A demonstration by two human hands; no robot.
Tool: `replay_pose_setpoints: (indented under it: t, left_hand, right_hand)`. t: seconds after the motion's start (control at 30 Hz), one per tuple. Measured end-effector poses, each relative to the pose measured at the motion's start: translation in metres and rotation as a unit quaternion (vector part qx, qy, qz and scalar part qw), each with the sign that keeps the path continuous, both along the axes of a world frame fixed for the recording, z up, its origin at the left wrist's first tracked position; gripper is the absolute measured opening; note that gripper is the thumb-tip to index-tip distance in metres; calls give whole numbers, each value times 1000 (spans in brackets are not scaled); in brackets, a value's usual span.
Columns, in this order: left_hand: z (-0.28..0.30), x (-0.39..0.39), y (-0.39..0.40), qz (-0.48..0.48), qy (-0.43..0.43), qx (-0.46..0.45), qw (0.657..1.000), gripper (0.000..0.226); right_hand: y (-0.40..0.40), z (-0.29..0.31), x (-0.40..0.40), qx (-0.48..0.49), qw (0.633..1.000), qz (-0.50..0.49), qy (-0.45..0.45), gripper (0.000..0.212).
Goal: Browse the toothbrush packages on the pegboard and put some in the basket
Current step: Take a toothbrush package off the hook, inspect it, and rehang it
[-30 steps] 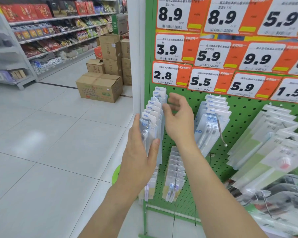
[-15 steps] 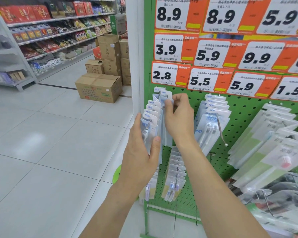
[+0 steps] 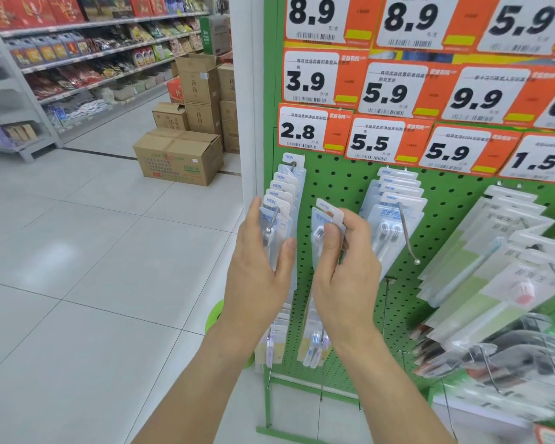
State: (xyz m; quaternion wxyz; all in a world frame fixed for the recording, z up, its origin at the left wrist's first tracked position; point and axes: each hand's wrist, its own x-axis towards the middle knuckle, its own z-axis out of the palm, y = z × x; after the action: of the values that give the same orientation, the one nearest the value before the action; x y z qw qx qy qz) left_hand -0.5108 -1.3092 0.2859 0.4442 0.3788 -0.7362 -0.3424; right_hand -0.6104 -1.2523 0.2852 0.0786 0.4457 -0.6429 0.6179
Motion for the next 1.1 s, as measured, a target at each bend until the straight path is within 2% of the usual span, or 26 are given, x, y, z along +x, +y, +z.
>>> replay_pose_setpoints:
  t: [0.2,0.33,0.43,0.5,0.6,0.73,0.83,0.9,1.0,1.1]
  left_hand:
    - [-4,-1,-2,-4,20,7,1000,75]
    - [-7,6,16,32,25,0,999,83]
    - [-18,14,48,99,92,-41,990,72]
    - [-31,20,71,110,129,-54,984,60]
    - [-46,28,93,55,140,16,989,47]
    - [-42,34,94,-56,140,202,968,36]
    - [-46,41,86,-56,117,237,963,18]
    - [-52,45,83,-46,95,257,960,15]
    - [-60,49,81,-44,72,276,957,16]
    - [-64,50,83,-49,65,295,952,13]
  right_hand:
    - [21,2,9,-43,999,-1,-23,22]
    - [33,-4,14,-53,998,3,-21,21]
    - [43,-11,18,-52,997,26,-51,26]
    - [48,-15,19,-29,996,51,-71,29]
    - [54,-24,20,8,985,112,-132,24]
    - [65,-32,24,35,955,171,-242,11]
    - [73,-45,24,86,945,176,-262,4]
    - [78,-53,22,120,946,165,-251,3]
    - [82,-64,16,152,940,158,-262,13]
    - [88,-76,14,178,935,173,-255,11]
